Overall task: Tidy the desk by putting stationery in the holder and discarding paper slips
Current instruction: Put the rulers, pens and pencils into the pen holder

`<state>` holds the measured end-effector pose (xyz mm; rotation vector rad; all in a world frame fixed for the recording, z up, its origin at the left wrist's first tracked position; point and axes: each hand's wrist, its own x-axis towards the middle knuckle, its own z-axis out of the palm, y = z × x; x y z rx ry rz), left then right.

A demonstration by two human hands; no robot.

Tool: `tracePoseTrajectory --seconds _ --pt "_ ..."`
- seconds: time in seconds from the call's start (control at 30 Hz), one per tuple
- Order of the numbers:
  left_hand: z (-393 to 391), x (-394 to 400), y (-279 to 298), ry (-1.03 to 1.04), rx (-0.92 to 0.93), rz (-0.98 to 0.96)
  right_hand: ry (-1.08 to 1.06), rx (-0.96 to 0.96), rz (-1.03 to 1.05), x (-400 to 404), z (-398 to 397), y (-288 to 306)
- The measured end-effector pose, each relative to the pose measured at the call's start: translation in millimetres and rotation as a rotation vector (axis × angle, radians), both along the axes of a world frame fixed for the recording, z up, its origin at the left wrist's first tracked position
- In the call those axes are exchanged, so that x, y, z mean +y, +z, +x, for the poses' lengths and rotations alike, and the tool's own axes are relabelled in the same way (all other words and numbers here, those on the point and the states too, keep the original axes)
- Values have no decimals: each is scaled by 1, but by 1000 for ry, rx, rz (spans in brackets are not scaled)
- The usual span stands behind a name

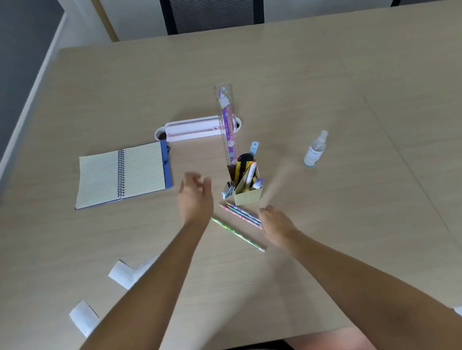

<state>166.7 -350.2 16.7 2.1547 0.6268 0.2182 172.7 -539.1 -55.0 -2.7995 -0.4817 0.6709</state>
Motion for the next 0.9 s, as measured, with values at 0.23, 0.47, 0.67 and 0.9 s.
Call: tracePoseTrajectory --seconds 0.23,0.47,0.67,0.9 --pt "-23 -10 -82 -5 596 -155 17 76 -91 -8 -1 1" --pt "-4 -46 -47 101 592 -282 -4 165 -183 -52 -14 -2" --pt "-8 -36 -53 3 668 -184 -224 59 212 -100 -14 42" --pt "-32 -7 -61 -86 703 -6 -672 53 874 -69 35 114"
